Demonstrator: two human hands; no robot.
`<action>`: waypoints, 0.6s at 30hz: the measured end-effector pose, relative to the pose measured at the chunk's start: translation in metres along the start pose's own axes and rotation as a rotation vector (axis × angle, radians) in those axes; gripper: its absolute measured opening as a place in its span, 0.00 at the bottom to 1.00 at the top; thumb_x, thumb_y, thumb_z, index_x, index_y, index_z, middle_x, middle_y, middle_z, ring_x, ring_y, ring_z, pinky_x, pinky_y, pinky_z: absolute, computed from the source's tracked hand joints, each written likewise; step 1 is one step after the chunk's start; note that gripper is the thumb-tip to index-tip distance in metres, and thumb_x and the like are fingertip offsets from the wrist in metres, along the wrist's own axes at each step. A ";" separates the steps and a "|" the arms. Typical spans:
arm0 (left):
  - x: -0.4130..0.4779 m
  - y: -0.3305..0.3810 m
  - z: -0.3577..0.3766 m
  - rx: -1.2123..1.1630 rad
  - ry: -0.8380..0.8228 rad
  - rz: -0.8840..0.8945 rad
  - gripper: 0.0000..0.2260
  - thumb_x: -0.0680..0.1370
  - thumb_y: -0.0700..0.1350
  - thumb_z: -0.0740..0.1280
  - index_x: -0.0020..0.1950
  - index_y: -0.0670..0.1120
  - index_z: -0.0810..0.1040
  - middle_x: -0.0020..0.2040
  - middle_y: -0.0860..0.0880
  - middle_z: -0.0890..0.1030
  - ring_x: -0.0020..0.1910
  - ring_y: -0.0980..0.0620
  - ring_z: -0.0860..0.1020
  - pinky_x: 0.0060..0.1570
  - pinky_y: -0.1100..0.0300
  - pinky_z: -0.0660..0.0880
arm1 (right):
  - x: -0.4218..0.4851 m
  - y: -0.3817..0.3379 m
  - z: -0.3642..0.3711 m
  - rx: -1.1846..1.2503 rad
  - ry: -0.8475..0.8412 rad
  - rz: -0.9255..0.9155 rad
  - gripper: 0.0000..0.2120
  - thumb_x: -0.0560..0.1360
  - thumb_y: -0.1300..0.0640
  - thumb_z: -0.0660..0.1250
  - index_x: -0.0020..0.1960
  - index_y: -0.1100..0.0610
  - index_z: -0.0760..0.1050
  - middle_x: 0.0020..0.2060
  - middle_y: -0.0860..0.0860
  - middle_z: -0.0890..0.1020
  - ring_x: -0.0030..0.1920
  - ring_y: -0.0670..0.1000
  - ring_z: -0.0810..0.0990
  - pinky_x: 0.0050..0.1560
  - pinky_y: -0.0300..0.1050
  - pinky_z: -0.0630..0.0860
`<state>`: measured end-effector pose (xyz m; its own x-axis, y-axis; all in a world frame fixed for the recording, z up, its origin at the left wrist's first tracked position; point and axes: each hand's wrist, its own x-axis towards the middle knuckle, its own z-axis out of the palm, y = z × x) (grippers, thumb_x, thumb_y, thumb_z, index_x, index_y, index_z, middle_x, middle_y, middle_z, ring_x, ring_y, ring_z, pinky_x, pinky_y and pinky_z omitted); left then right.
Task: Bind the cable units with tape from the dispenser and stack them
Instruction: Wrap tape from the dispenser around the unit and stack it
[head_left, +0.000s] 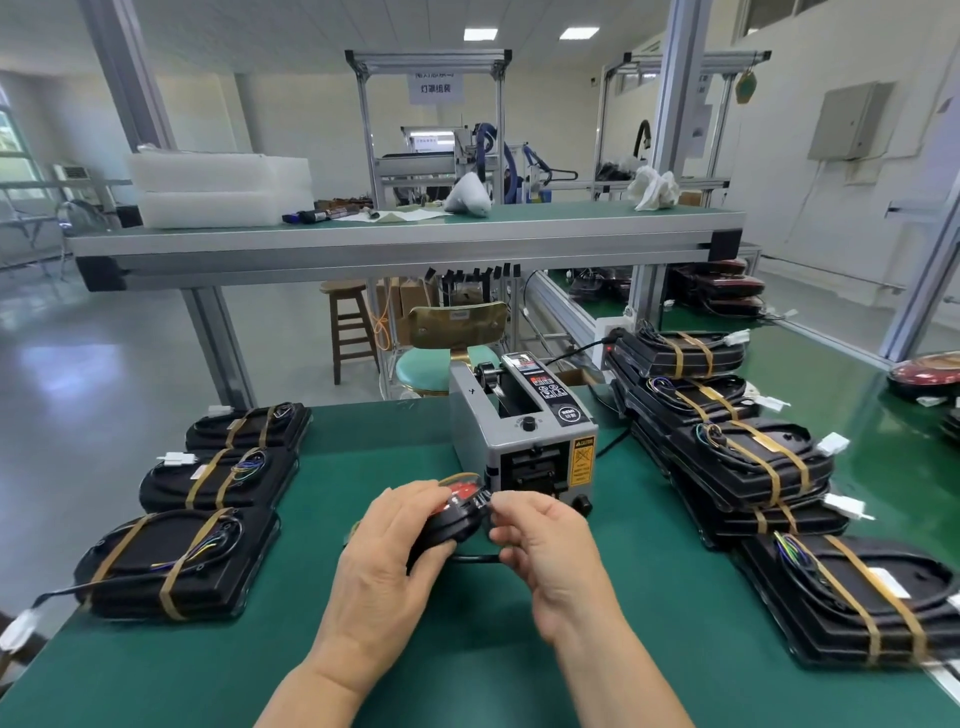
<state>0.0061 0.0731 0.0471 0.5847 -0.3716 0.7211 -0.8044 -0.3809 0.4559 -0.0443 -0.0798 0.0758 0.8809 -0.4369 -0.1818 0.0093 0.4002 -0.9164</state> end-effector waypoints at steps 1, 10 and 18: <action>0.000 0.000 0.000 -0.010 0.002 0.005 0.27 0.72 0.41 0.71 0.66 0.61 0.70 0.63 0.64 0.74 0.63 0.56 0.74 0.64 0.48 0.71 | -0.001 0.001 0.001 -0.029 0.005 -0.012 0.04 0.72 0.62 0.72 0.38 0.56 0.82 0.32 0.48 0.80 0.34 0.45 0.76 0.34 0.38 0.71; 0.000 -0.003 0.001 -0.046 0.010 0.005 0.20 0.73 0.40 0.70 0.62 0.56 0.73 0.63 0.61 0.74 0.63 0.54 0.74 0.65 0.36 0.68 | -0.005 0.007 0.012 -0.021 0.015 -0.047 0.05 0.73 0.61 0.72 0.38 0.57 0.82 0.34 0.47 0.84 0.37 0.43 0.77 0.41 0.40 0.71; 0.001 -0.002 0.000 -0.061 -0.012 -0.017 0.20 0.73 0.40 0.70 0.62 0.56 0.74 0.63 0.60 0.75 0.63 0.54 0.74 0.68 0.37 0.66 | -0.003 0.010 0.015 -0.068 0.046 -0.099 0.04 0.73 0.61 0.72 0.39 0.58 0.83 0.34 0.47 0.85 0.35 0.40 0.78 0.39 0.37 0.72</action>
<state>0.0087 0.0739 0.0472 0.5994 -0.3759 0.7067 -0.7990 -0.3349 0.4995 -0.0395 -0.0623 0.0724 0.8544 -0.5090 -0.1041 0.0616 0.2983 -0.9525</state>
